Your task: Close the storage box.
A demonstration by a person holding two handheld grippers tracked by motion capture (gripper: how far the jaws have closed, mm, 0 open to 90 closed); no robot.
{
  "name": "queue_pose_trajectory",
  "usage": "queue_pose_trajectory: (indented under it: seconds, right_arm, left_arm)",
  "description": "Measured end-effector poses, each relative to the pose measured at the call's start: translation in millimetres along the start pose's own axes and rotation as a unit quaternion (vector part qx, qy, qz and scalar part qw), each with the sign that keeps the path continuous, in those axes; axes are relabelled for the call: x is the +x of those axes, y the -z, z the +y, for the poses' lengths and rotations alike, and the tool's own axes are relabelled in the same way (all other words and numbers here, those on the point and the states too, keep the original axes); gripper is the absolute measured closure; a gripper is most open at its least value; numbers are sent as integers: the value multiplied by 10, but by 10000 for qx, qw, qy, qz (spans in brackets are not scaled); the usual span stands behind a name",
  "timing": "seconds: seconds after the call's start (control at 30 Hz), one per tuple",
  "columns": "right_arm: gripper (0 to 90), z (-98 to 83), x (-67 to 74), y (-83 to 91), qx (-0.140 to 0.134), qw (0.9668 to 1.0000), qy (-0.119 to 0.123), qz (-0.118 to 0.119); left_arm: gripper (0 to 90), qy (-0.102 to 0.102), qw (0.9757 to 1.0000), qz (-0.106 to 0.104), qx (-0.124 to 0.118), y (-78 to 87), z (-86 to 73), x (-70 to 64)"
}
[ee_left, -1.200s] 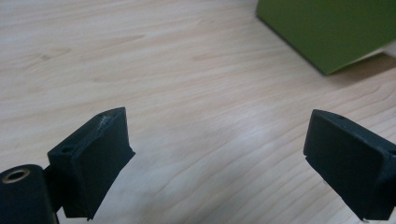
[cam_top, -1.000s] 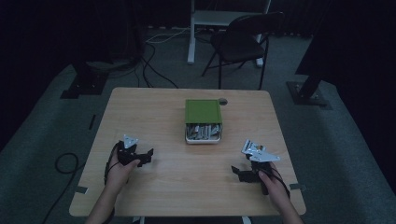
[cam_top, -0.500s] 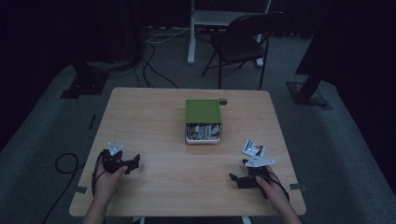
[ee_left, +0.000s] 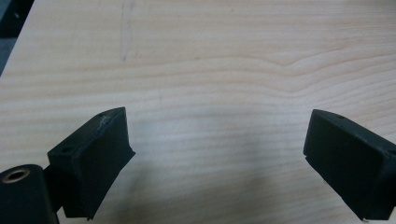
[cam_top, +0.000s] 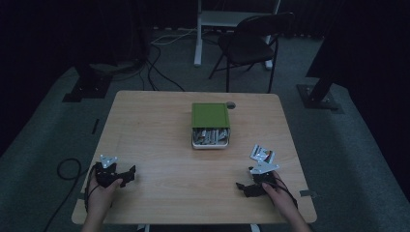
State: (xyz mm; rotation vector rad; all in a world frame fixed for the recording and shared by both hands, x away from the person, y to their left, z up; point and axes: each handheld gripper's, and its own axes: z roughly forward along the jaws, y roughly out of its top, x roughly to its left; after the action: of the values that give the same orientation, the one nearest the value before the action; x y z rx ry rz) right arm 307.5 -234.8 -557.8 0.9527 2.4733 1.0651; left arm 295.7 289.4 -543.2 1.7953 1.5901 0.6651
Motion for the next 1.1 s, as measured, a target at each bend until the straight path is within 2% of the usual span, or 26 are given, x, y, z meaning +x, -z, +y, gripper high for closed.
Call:
queue_pose_trajectory:
  seconds: [0.1,0.17,0.37,0.57,0.63,0.8,1.1]
  right_arm:
    - [136,0,0,0,0,10000,-1,-5]
    - [136,0,0,0,0,10000,-1,-6]
    - [136,0,1,0,1,10000,-3,-7]
    - [136,-1,1,0,0,10000,-3,-8]
    - [136,0,1,0,1,10000,-1,-8]
    - [136,-1,1,0,1,10000,-1,-8]
    - [136,-1,0,0,0,10000,1,-9]
  left_arm:
    - [81,52,10000,-11,7,9,-40,33]
    - [81,-23,9999,79,59,25,-65,53]
    - [81,-39,9996,258,94,80,-100,96]
    - [81,-17,9995,276,172,78,-157,137]
    - [81,-35,9991,363,222,67,-174,150]
    - [81,-1,9988,384,317,66,-179,169]
    - [80,-15,9989,359,304,64,-180,170]
